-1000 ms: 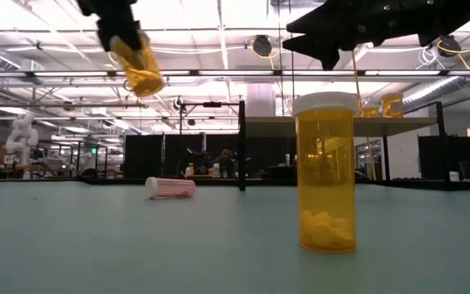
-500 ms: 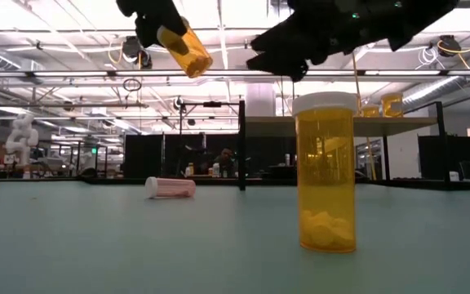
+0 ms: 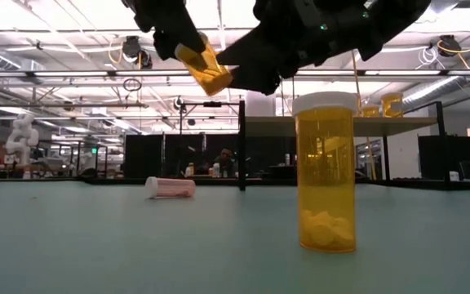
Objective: Pick and place medicine bottles onto shelf by color
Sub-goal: Put the orange pill bottle on the shelf
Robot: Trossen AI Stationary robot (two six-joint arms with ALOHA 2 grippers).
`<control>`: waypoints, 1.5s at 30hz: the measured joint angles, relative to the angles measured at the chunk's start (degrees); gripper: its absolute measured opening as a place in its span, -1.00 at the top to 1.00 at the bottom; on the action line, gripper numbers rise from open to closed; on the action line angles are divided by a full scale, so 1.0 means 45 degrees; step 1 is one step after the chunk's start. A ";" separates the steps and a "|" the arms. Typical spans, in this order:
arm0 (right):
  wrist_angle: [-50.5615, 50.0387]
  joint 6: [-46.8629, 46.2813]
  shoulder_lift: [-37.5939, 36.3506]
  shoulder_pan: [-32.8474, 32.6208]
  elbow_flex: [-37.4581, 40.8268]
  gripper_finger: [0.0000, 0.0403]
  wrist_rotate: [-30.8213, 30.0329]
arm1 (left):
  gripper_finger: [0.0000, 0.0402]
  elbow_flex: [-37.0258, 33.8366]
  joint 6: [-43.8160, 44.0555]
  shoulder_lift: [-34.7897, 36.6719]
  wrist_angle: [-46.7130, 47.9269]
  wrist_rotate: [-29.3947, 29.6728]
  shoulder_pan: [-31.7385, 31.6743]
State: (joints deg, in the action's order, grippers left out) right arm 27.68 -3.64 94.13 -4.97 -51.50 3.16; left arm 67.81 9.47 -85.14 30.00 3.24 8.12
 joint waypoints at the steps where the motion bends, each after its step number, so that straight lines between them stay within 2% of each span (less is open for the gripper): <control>1: 0.0099 0.0004 0.0103 0.0027 -0.0090 -0.47 -0.0004 | -0.06 0.0000 -0.0042 0.0000 -0.0194 -0.0023 -0.0005; 15: -0.0257 0.0571 0.0141 0.0091 -0.0113 -0.21 0.0044 | -0.06 0.0000 -0.0584 -0.0087 -0.1017 -0.0058 -0.0063; 27: -0.0204 0.0622 0.0141 0.0188 -0.0103 0.14 0.0127 | -0.06 0.0000 -0.0749 -0.0087 -0.1021 -0.0042 -0.0073; 33: -0.0351 0.0820 0.0008 0.0198 -0.0098 0.10 0.0064 | -0.08 -0.0005 -0.1162 -0.0087 -0.1382 0.0585 0.0057; 37: -0.1191 0.0972 -0.0302 0.0198 -0.0083 0.08 0.0064 | -0.25 -0.0005 -0.1528 -0.0087 -0.2037 0.1233 0.0248; 41: -0.1837 0.1058 -0.0772 0.0198 -0.0072 0.13 0.0005 | -0.59 0.0000 -0.1702 0.0046 -0.2812 0.2363 0.0488; 45: -0.1895 0.1099 -0.1270 0.0201 0.0241 0.13 0.0010 | -0.90 -0.0001 -0.2307 0.0543 -0.3127 0.4070 0.0764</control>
State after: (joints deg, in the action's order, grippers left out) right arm 19.15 1.31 88.41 -4.06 -50.42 3.20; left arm 67.80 -0.91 -82.70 15.93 21.56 11.56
